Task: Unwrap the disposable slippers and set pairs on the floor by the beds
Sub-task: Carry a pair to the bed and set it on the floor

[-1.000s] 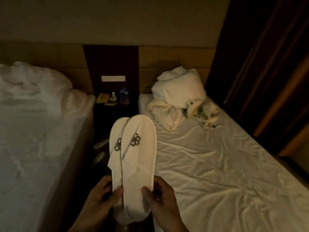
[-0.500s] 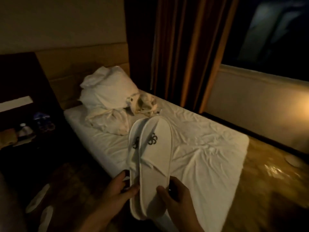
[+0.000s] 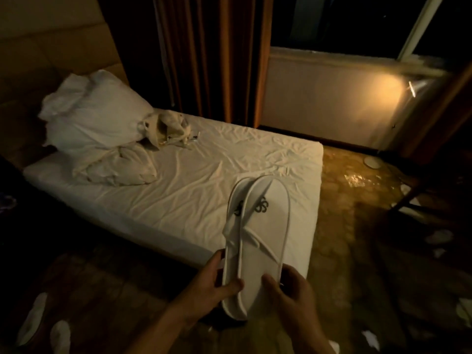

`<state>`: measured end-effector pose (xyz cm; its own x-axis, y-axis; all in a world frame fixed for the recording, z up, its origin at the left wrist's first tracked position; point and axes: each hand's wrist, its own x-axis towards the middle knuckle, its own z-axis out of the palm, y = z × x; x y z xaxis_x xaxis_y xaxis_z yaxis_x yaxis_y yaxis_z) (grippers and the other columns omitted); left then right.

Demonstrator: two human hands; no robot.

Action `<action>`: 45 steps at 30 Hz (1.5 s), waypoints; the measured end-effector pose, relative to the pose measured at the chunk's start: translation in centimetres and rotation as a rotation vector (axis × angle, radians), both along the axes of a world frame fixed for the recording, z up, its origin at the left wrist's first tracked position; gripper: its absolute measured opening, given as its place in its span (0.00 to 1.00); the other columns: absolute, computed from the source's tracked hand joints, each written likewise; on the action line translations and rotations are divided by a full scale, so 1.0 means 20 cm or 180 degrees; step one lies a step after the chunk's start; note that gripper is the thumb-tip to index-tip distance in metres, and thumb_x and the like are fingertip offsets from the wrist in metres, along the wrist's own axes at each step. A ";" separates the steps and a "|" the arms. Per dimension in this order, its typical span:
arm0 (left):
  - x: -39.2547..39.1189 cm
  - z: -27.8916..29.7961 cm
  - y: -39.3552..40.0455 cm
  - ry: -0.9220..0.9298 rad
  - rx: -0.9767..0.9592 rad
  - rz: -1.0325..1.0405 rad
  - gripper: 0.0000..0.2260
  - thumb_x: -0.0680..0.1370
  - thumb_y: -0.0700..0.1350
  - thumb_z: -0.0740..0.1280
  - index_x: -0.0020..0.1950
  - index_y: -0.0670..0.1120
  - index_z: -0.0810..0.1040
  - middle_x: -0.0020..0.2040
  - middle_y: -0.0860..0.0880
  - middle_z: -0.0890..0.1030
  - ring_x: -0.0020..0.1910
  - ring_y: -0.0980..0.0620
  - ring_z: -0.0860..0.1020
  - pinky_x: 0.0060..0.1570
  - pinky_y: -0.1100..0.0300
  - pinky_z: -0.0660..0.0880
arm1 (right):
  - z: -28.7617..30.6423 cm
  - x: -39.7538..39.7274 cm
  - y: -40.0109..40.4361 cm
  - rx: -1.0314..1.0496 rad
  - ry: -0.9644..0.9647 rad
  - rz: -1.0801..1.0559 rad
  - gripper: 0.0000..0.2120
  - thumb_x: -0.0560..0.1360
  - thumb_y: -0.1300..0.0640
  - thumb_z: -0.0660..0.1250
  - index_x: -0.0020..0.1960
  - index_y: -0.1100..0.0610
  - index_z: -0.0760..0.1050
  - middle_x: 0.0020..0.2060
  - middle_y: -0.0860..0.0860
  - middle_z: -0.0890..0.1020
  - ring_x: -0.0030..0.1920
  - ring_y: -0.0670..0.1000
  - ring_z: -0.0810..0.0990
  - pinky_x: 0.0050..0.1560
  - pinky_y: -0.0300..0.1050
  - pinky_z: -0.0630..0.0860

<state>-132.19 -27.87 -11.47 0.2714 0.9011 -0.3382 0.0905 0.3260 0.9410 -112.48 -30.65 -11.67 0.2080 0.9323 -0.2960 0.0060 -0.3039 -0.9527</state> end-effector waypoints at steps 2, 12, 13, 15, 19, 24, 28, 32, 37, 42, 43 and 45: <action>-0.02 -0.04 -0.05 -0.0001 -0.0052 -0.0001 0.36 0.67 0.48 0.80 0.72 0.54 0.69 0.65 0.54 0.82 0.64 0.53 0.80 0.63 0.52 0.77 | -0.03 -0.05 -0.08 -0.0022 -0.0021 -0.0106 0.08 0.75 0.61 0.75 0.50 0.51 0.80 0.47 0.49 0.87 0.47 0.49 0.86 0.47 0.44 0.84; -0.46 -0.10 0.17 -0.0123 0.0165 -0.0131 0.28 0.70 0.37 0.79 0.65 0.51 0.72 0.53 0.54 0.87 0.53 0.53 0.85 0.47 0.59 0.81 | 0.01 -0.58 0.02 -0.0142 0.0047 -0.0477 0.12 0.75 0.50 0.74 0.57 0.49 0.80 0.51 0.47 0.87 0.52 0.47 0.85 0.54 0.50 0.84; -0.52 -0.11 0.20 -0.0124 0.0174 -0.0158 0.27 0.70 0.36 0.78 0.64 0.52 0.72 0.52 0.56 0.87 0.52 0.55 0.85 0.46 0.61 0.81 | 0.01 -0.65 0.03 -0.0109 0.0069 -0.0543 0.11 0.75 0.52 0.74 0.57 0.50 0.80 0.50 0.47 0.88 0.51 0.46 0.86 0.53 0.49 0.84; -0.65 -0.11 0.27 -0.0136 0.0136 -0.0270 0.28 0.70 0.38 0.79 0.64 0.54 0.72 0.52 0.58 0.86 0.52 0.56 0.85 0.47 0.60 0.81 | 0.03 -0.79 0.06 -0.0068 0.0095 -0.0680 0.10 0.76 0.54 0.74 0.56 0.51 0.81 0.49 0.47 0.88 0.51 0.46 0.86 0.53 0.49 0.84; -0.81 -0.15 0.31 -0.0109 0.0073 -0.0422 0.29 0.69 0.41 0.79 0.65 0.57 0.72 0.56 0.53 0.86 0.55 0.54 0.84 0.52 0.56 0.81 | 0.02 -0.97 0.07 -0.0115 0.0151 -0.0846 0.09 0.76 0.56 0.73 0.56 0.52 0.81 0.49 0.48 0.88 0.51 0.47 0.86 0.54 0.50 0.84; -0.90 -0.17 0.34 -0.0012 0.0055 -0.0516 0.32 0.66 0.46 0.80 0.67 0.56 0.71 0.61 0.50 0.83 0.57 0.55 0.83 0.59 0.51 0.80 | 0.00 -1.08 0.09 -0.0152 0.0121 -0.1017 0.08 0.75 0.59 0.74 0.55 0.54 0.82 0.48 0.50 0.88 0.50 0.49 0.87 0.53 0.51 0.84; -0.91 -0.16 0.32 -0.0031 -0.0047 -0.0372 0.32 0.62 0.49 0.82 0.61 0.58 0.74 0.56 0.55 0.84 0.53 0.56 0.84 0.56 0.51 0.81 | 0.02 -1.08 0.08 -0.0151 0.0244 -0.0930 0.09 0.75 0.61 0.73 0.56 0.55 0.82 0.49 0.51 0.88 0.50 0.48 0.87 0.53 0.48 0.84; -0.94 -0.18 0.29 -0.0021 -0.0184 -0.0290 0.32 0.63 0.48 0.82 0.64 0.56 0.74 0.55 0.53 0.86 0.54 0.53 0.85 0.54 0.53 0.82 | 0.01 -1.10 0.04 -0.0192 0.0176 -0.0893 0.10 0.75 0.60 0.74 0.56 0.53 0.81 0.50 0.51 0.88 0.50 0.48 0.87 0.52 0.48 0.84; -0.96 -0.19 0.23 -0.0064 -0.0391 -0.0285 0.28 0.70 0.43 0.80 0.65 0.57 0.73 0.56 0.53 0.85 0.54 0.52 0.85 0.54 0.50 0.82 | 0.00 -1.13 0.00 -0.0434 0.0120 -0.0772 0.10 0.77 0.56 0.72 0.56 0.46 0.78 0.51 0.45 0.86 0.51 0.45 0.85 0.48 0.41 0.83; -0.97 -0.22 0.16 0.0056 -0.0444 -0.0332 0.28 0.73 0.40 0.76 0.69 0.55 0.72 0.60 0.51 0.84 0.57 0.52 0.84 0.57 0.49 0.81 | -0.05 -1.14 -0.06 -0.0613 0.0004 -0.0682 0.14 0.78 0.53 0.70 0.62 0.47 0.77 0.55 0.43 0.84 0.52 0.42 0.84 0.44 0.37 0.82; -0.97 -0.24 0.14 0.0058 -0.0483 -0.0343 0.29 0.73 0.40 0.77 0.70 0.55 0.72 0.60 0.52 0.84 0.57 0.53 0.83 0.57 0.50 0.81 | -0.06 -1.14 -0.08 -0.0635 0.0022 -0.0698 0.13 0.78 0.54 0.70 0.61 0.47 0.78 0.54 0.43 0.85 0.51 0.41 0.84 0.43 0.36 0.82; -0.97 -0.26 0.14 0.0157 -0.0570 -0.0347 0.33 0.69 0.45 0.80 0.71 0.55 0.71 0.61 0.52 0.83 0.59 0.53 0.83 0.59 0.51 0.80 | -0.07 -1.13 -0.09 -0.0640 0.0042 -0.0718 0.10 0.77 0.56 0.71 0.59 0.50 0.79 0.51 0.45 0.86 0.48 0.40 0.85 0.42 0.34 0.82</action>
